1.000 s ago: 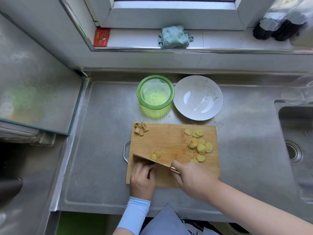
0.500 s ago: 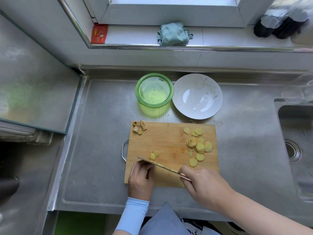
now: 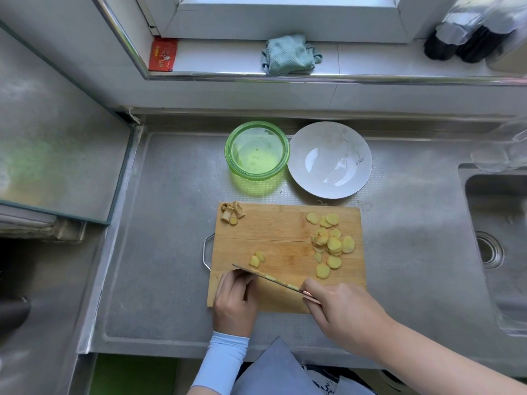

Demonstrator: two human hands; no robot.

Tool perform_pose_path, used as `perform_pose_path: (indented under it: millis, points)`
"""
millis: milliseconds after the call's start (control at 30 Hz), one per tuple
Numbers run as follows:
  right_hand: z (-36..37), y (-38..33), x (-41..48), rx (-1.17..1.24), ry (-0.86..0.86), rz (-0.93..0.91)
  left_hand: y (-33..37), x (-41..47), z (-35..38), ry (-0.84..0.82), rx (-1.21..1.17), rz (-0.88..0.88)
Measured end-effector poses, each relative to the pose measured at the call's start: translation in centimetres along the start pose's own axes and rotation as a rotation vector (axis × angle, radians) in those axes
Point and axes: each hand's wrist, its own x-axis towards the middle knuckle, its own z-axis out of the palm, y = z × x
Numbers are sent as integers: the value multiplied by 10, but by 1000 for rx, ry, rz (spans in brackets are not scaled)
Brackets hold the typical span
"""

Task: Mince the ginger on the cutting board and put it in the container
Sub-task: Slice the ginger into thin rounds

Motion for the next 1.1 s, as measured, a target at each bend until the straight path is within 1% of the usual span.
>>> perform_pose_path:
  millis: [167,300,500,700,933,1100]
  points:
    - [-1,-6,6,-1,-34,34,-1,0,0,6,-14,9]
    - [0,-17,27,-30,-68,23,-3,-2,1,-17,5,4]
    - [2,-15,32,-15,-42,-21,-2,-6,1,-33,31,-58]
    - [5,-13,13,-5,16,-19,-4,-4,-1,-21,29,-54]
    - [5,-7,-4,4,23,-26,-2,-3,-2,4,35,-53]
    - [8,-1,-5,-35,28,-16,-1,-1,-3,1,24,-23]
